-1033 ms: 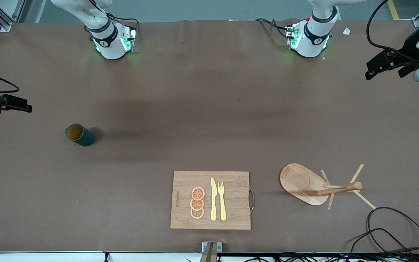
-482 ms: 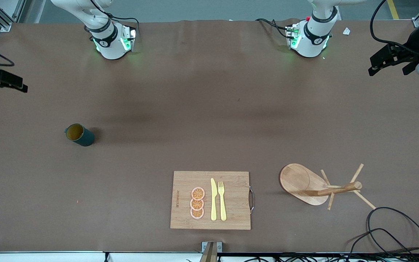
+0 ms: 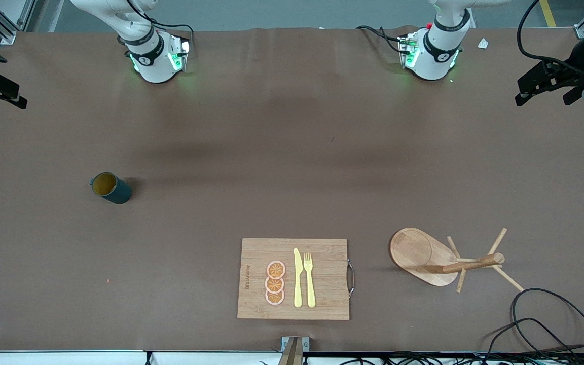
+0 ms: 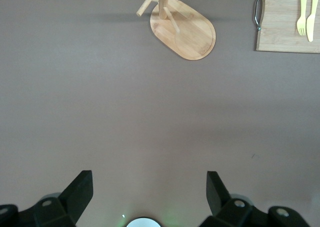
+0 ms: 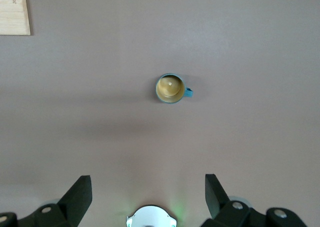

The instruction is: Transfer cup from left to right arm and place

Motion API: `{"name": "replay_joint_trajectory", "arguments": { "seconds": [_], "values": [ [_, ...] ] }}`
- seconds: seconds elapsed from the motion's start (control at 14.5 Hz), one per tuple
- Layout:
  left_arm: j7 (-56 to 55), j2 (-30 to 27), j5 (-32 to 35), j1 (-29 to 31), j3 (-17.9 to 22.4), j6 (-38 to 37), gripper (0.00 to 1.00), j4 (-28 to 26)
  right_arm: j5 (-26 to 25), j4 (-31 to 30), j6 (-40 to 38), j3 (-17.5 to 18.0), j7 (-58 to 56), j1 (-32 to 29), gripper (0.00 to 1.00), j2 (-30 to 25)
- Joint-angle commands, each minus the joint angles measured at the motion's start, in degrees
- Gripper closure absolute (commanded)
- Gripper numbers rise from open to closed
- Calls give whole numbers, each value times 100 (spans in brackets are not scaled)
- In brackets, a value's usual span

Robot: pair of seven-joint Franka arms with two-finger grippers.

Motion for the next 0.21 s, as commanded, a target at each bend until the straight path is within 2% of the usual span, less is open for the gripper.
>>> {"name": "replay_joint_trajectory", "arguments": {
  "seconds": [0.0,0.14],
  "values": [
    [86,69,-23,51,-20,-2,0,190,-101,-176,-8,43,77,115,0,-111],
    [86,70,-32,42,-20,-10,0,190,-110,-185,-26,43,77,177,0,-111]
  ]
}}
